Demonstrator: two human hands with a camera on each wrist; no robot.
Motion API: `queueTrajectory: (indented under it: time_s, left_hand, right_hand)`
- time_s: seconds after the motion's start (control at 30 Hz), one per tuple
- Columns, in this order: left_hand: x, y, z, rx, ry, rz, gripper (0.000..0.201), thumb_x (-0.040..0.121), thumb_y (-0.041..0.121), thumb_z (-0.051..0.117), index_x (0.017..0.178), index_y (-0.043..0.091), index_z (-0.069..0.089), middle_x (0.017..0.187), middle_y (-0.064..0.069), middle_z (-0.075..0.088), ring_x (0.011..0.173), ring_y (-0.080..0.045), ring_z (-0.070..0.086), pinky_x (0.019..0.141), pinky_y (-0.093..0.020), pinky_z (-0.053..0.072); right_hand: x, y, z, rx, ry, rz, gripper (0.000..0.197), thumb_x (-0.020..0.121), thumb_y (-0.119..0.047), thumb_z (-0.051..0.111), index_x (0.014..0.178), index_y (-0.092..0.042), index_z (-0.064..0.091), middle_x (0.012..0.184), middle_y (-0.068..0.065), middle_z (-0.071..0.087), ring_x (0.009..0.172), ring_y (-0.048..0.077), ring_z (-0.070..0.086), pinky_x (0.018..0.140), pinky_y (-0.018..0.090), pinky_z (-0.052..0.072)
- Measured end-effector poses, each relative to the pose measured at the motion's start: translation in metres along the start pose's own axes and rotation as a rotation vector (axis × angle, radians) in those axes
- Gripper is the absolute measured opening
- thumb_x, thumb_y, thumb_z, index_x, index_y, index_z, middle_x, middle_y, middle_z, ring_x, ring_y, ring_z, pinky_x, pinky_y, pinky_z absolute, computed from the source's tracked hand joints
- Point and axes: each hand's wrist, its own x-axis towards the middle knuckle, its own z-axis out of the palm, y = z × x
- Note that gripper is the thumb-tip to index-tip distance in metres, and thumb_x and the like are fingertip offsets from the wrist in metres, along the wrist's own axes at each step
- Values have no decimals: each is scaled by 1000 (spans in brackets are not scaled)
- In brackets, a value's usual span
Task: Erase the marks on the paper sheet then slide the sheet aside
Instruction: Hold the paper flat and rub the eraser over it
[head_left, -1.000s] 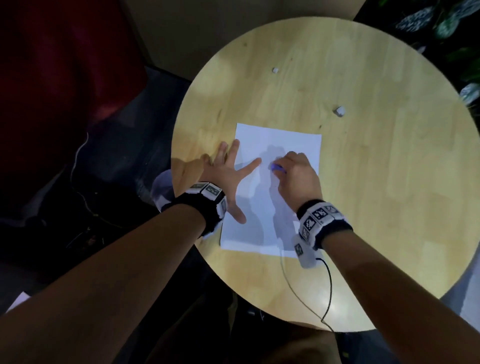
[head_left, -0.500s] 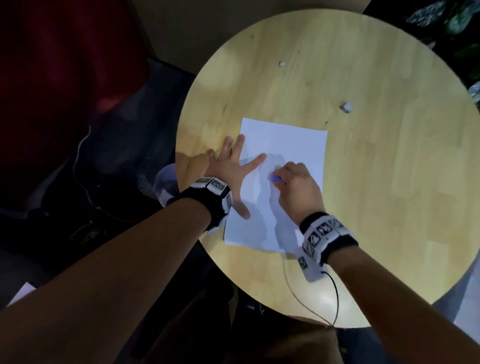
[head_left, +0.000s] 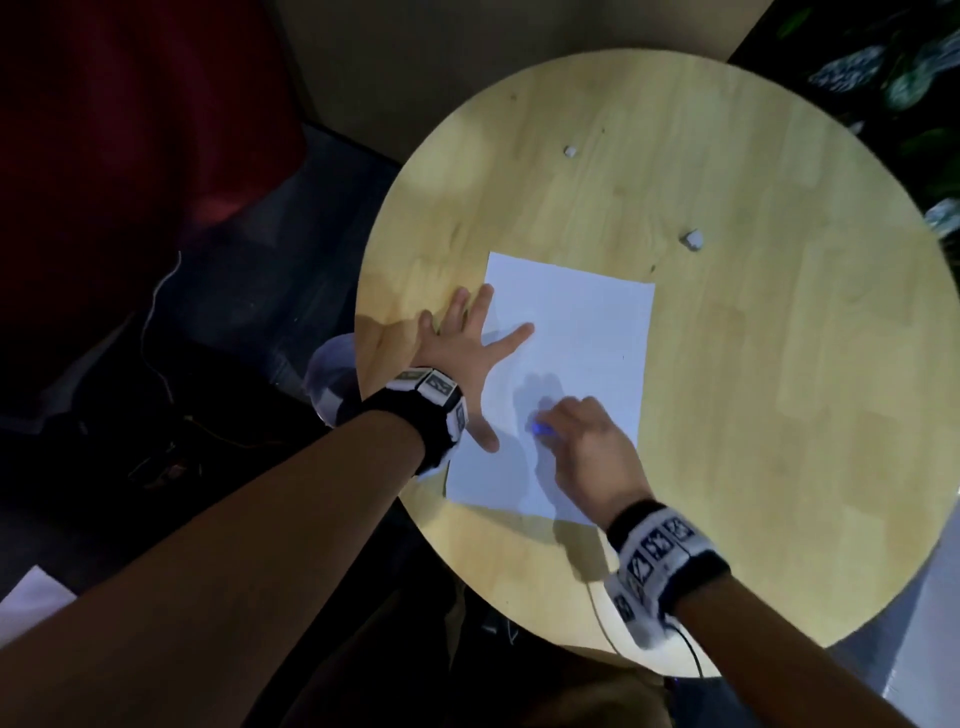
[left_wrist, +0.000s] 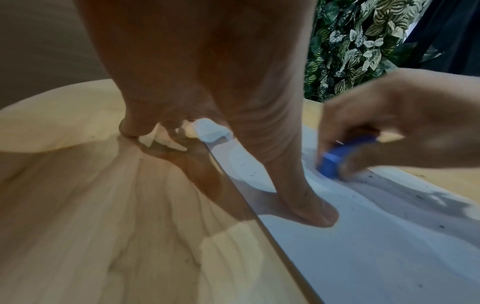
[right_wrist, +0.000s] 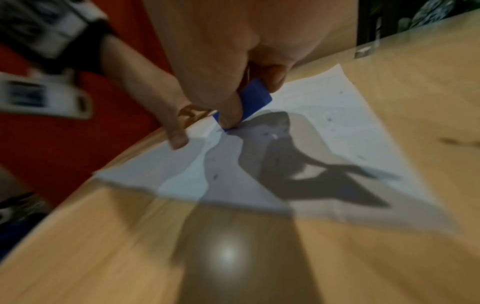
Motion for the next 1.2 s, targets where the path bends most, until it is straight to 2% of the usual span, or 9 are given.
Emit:
queueTrajectory:
  time_s: [0.1, 0.17, 0.27, 0.33, 0.53, 0.77, 0.87, 1.0, 1.2]
  left_hand:
    - [-2, 2, -2, 43, 11, -8, 155, 41, 75, 87, 153, 50, -18, 156, -15, -41, 148, -42, -28, 117, -68, 3]
    - [-4, 4, -3, 77, 32, 8, 154, 43, 76, 86, 156, 45, -15, 158, -16, -37, 149, -40, -26, 118, -65, 3]
    - [-4, 14, -8, 63, 154, 100, 138, 52, 73, 82, 160, 22, 13, 163, -13, -28, 153, -29, -21, 122, -56, 7]
    - [0, 28, -10, -35, 221, 152, 120, 64, 72, 77, 154, 10, 28, 166, -9, -20, 155, -24, -14, 123, -51, 10]
    - [15, 54, 10, -170, 165, 104, 142, 60, 79, 77, 162, 22, -5, 166, -5, -24, 154, -24, -17, 123, -55, 0]
    - [13, 56, 10, -142, 167, 116, 149, 55, 75, 81, 161, 18, -8, 165, -6, -27, 153, -26, -20, 122, -55, -1]
    - [14, 59, 7, -105, 127, 109, 155, 52, 78, 81, 160, 17, -14, 163, -7, -31, 152, -28, -24, 121, -57, -2]
    - [15, 58, 7, -98, 108, 103, 155, 53, 81, 78, 159, 19, -17, 162, -6, -34, 151, -27, -26, 122, -56, -3]
    - [18, 52, 8, -102, 135, 128, 152, 53, 77, 80, 160, 21, -13, 163, -4, -31, 152, -25, -23, 123, -55, -1]
  right_hand:
    - [-23, 5, -3, 19, -82, -73, 18, 82, -6, 67, 93, -20, 68, 92, -5, 61, 84, 19, 49, 55, 31, 50]
    - [-15, 12, -9, 69, -19, -37, 15, 85, -7, 66, 95, -18, 68, 89, -2, 61, 83, 20, 49, 61, 31, 48]
    - [13, 32, -18, 157, 200, 123, 13, 86, -7, 65, 97, -12, 69, 88, 3, 60, 87, 22, 50, 72, 20, 35]
    - [32, 42, -18, 148, 226, 204, 13, 85, -8, 65, 96, -11, 70, 88, 5, 60, 90, 26, 53, 73, 20, 35]
    - [64, 43, -14, 48, 197, 227, 13, 87, -9, 61, 96, -10, 70, 89, 5, 61, 91, 27, 52, 67, 41, 50]
    - [-12, 14, -14, -24, -39, 38, 17, 74, -4, 66, 86, -16, 69, 85, -1, 59, 82, 22, 52, 49, 29, 43]
    - [5, 31, -17, -63, -3, 28, 20, 75, -2, 70, 86, -18, 70, 84, -4, 60, 80, 19, 53, 49, 25, 39]
    - [63, 48, -26, -59, 164, 217, 19, 82, -2, 61, 93, -14, 71, 89, -1, 62, 89, 22, 53, 57, 28, 45]
    - [-5, 31, -16, -39, 44, 60, 18, 81, -3, 64, 91, -17, 69, 87, -4, 60, 82, 21, 51, 51, 31, 44]
